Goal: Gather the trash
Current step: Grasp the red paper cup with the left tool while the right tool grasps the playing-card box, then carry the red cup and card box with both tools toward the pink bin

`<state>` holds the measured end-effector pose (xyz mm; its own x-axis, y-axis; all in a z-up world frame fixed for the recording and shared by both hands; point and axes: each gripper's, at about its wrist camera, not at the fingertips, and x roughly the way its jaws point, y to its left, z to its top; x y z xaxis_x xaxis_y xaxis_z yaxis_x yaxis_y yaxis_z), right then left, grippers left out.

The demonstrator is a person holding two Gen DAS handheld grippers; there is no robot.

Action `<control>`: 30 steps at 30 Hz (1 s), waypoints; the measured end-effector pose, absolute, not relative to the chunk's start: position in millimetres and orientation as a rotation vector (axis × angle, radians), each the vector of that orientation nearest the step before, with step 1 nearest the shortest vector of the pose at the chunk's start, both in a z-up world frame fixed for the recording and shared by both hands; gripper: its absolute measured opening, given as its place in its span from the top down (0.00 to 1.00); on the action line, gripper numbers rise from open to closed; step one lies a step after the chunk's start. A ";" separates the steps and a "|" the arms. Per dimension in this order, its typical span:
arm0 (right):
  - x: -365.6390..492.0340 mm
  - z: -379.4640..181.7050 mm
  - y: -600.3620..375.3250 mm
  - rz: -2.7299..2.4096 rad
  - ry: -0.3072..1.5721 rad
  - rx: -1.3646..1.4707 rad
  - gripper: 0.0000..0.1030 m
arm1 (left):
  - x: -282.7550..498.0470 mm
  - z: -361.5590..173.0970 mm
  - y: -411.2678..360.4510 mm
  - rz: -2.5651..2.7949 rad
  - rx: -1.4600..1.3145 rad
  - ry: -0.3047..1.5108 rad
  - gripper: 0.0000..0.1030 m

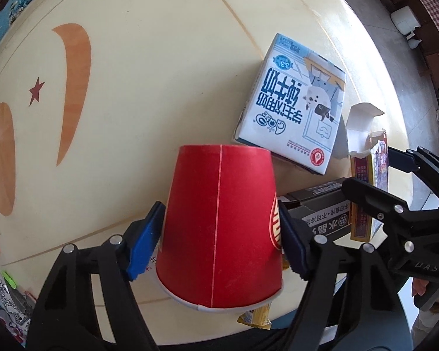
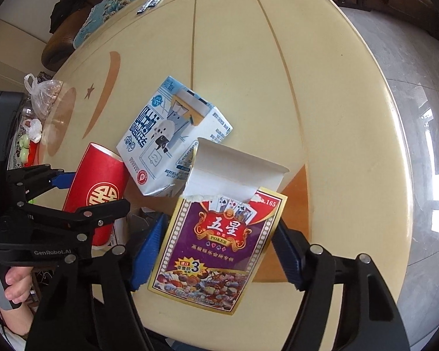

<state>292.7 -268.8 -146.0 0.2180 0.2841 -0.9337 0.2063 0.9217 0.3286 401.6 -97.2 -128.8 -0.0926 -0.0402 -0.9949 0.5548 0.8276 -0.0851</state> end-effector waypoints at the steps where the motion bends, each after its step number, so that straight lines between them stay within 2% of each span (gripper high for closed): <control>1: 290.7 -144.4 -270.2 0.054 1.358 0.412 0.34 | 402.0 -128.5 -96.0 -0.520 0.413 1.597 0.31; 15: 283.3 -112.3 -258.4 0.060 1.293 0.303 0.36 | 370.4 -111.7 -99.8 -0.499 0.382 1.558 0.35; 30: 260.9 -66.5 -243.1 0.075 1.235 0.245 0.36 | 314.7 -57.5 -82.1 -0.475 0.392 1.469 0.35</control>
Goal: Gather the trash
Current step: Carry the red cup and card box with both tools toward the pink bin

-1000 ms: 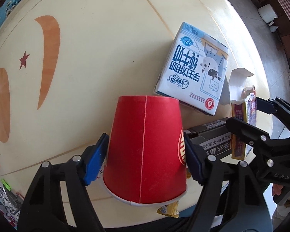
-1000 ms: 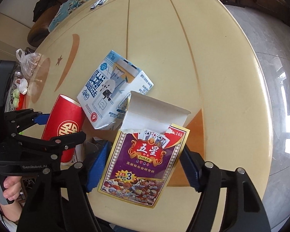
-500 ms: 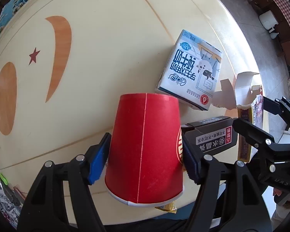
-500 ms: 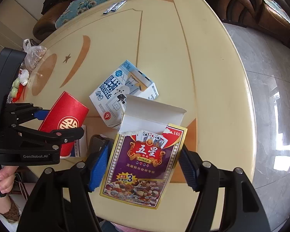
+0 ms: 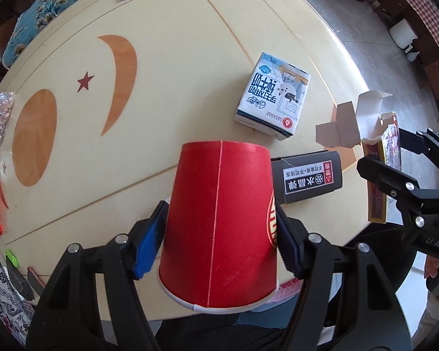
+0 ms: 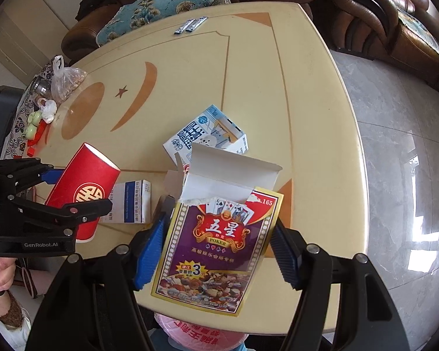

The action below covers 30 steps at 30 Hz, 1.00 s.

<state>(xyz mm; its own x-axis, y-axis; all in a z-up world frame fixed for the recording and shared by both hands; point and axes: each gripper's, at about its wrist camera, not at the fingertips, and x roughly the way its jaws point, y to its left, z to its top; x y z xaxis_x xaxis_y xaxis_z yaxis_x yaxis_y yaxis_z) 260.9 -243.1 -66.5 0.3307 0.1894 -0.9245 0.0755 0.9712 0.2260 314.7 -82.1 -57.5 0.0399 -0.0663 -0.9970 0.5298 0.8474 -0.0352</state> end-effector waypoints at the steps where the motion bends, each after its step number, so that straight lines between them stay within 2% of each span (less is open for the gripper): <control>1: 257.1 -61.3 -241.2 0.083 1.231 0.246 0.36 | 309.0 -52.5 -80.0 -0.473 0.388 1.463 0.35; 13: 190.8 10.1 -214.5 0.111 1.136 0.170 0.36 | 255.4 24.4 -57.7 -0.485 0.418 1.349 0.35; 30: 82.4 37.5 -168.2 0.194 1.090 0.067 0.36 | 155.9 37.0 -33.8 -0.517 0.430 1.285 0.35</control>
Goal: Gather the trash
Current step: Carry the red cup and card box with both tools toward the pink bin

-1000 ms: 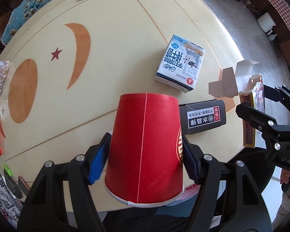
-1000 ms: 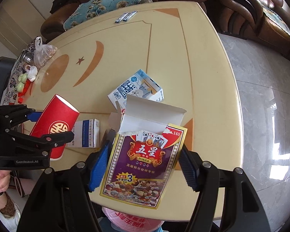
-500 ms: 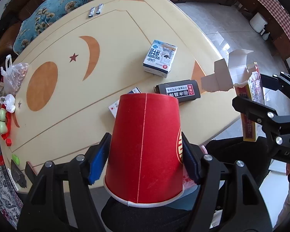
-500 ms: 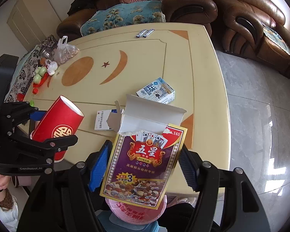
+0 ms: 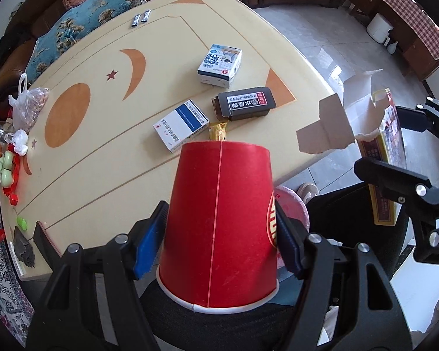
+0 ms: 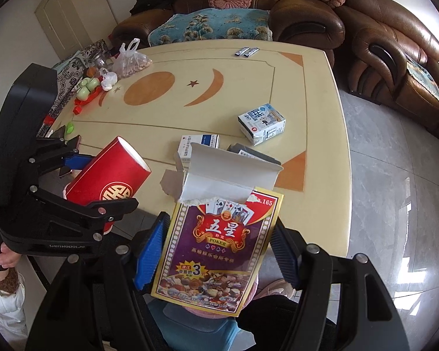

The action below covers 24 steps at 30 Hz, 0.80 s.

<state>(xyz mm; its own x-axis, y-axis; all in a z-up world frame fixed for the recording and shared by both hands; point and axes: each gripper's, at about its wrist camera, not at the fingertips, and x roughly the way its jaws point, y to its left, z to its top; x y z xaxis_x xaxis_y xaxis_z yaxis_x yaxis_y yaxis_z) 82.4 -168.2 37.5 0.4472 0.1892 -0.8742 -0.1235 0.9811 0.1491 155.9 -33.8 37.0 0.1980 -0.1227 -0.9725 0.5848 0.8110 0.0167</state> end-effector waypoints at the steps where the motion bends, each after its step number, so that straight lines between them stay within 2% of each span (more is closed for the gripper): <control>1: 76.6 36.0 -166.6 0.194 1.088 0.059 0.36 | 151.4 34.8 -32.3 -0.521 0.429 1.285 0.35; 15: 12.7 -2.1 -138.8 0.212 1.097 -0.070 0.36 | 92.2 -20.2 -26.3 -0.608 0.399 1.322 0.35; 24: 0.3 -49.9 -132.6 0.229 1.162 -0.062 0.36 | 70.5 -65.6 -27.1 -0.643 0.375 1.352 0.35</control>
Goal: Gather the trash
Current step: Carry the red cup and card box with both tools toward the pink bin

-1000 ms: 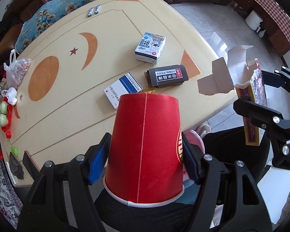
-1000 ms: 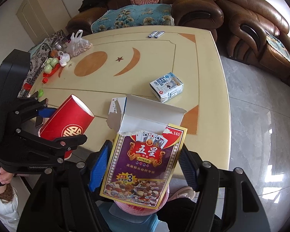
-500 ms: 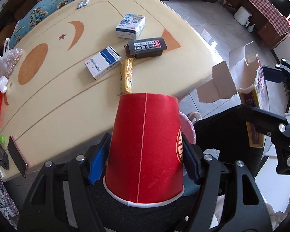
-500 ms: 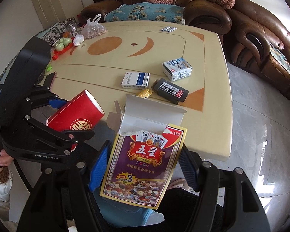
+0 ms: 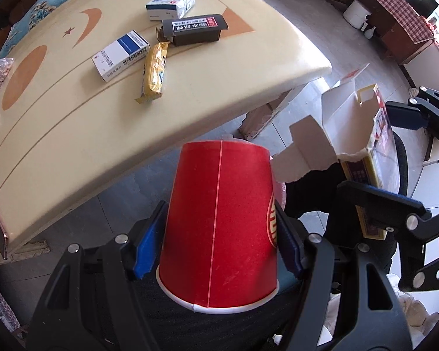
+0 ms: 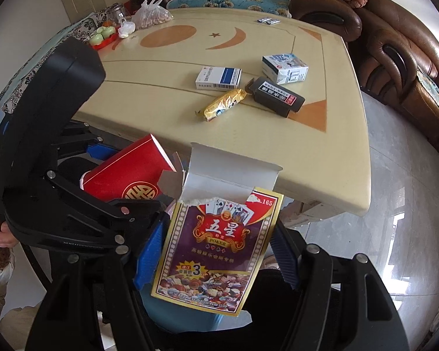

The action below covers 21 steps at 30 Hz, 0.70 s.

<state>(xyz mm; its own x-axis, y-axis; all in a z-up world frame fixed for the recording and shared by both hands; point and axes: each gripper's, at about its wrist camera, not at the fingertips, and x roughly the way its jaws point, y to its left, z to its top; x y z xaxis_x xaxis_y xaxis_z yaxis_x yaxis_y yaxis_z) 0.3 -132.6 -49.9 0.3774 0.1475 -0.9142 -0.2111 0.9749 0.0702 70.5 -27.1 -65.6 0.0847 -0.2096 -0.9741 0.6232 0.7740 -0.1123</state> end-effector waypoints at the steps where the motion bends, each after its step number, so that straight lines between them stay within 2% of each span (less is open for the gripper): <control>1: 0.3 -54.6 -133.7 0.229 1.169 -0.052 0.36 | 69.3 -70.4 -26.6 -0.643 0.376 1.358 0.35; 21: 1.4 -167.7 -133.5 0.220 1.310 -0.031 0.36 | 52.4 -184.1 -32.3 -0.610 0.412 1.467 0.35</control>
